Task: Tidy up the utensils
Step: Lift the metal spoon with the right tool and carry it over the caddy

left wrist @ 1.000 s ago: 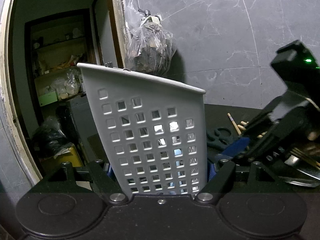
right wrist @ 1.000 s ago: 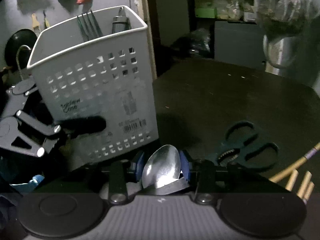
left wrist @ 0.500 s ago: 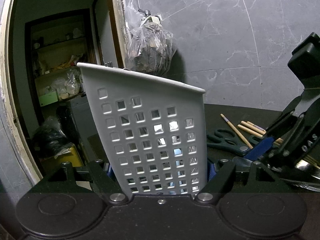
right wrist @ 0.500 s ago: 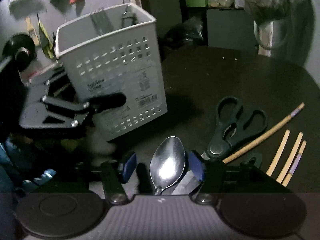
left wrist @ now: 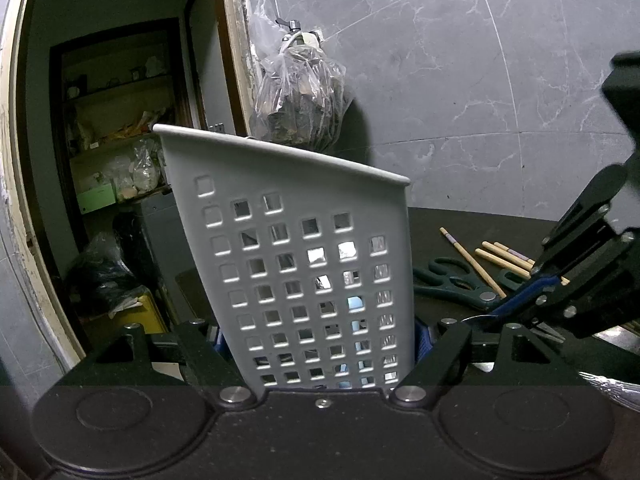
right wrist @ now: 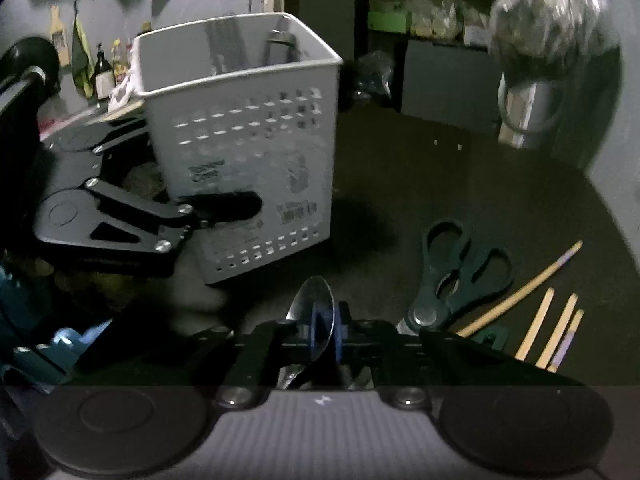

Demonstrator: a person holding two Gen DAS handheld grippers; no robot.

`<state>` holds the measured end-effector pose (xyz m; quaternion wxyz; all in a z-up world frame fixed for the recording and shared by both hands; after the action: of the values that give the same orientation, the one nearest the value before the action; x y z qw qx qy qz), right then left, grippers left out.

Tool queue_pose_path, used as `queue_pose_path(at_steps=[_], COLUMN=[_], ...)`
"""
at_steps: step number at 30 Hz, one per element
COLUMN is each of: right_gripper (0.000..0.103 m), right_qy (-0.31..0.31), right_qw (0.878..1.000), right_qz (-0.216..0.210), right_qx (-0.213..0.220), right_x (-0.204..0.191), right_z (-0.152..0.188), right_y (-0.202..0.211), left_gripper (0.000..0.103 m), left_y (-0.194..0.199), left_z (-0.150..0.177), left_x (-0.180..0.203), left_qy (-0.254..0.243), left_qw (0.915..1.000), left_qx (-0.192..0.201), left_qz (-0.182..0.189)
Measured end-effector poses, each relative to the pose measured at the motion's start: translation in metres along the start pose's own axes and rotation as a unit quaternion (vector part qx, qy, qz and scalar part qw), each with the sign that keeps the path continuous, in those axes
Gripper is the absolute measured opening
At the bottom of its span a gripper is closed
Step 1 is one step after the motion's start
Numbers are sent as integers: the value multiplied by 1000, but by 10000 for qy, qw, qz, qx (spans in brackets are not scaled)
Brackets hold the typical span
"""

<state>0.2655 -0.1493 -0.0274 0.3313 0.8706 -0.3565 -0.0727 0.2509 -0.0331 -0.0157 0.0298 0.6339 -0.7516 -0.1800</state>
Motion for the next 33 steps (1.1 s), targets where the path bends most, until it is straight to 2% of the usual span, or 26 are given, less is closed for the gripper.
queue_pose_path(at_steps=[3,6,8,14,17,26,33], right_gripper=[2,1,1,2,2,4,4], right_qy=[616,1515,1903,1704,1479,1571,1251], right_qw=[9970,9830,9750,9778,9828,9810,9852], right_qz=[477,1031,1142,1205,1063,994,1061], right_qx=[17,-53,-83,-197,-294,-547,-488], right_x=[-22,-50,-65,-63,-55,-56,-46], right_z=[-3,1,5,4,3,7,8], right_y=[7,8,8,6,5,0,4], left_gripper=[80,80,80,80,80,80,80], left_y=[0,0,0,0,-1,0,0], left_z=[0,0,0,1,1,1,1], left_x=[0,0,0,0,0,0,0], left_qy=[-1,2,2,23,29,18,22], left_qw=[10000,10000,10000,10000,10000,10000,10000], left_qx=[0,-2,-1,-8,-7,-8,-9], left_qz=[-3,-3,-3,13,15,13,13])
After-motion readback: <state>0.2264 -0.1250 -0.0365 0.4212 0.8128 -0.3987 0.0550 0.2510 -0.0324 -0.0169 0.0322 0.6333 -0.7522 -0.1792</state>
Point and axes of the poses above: each gripper's, at about its wrist camera, not at the fingertips, and y roughly against the way its jaws point, x to its right, z to its underside, the point moved 5 cm from there along -y, roughly the way its jaws point, and after that the axes turned 1 degree about y, right-handed, at the moved point
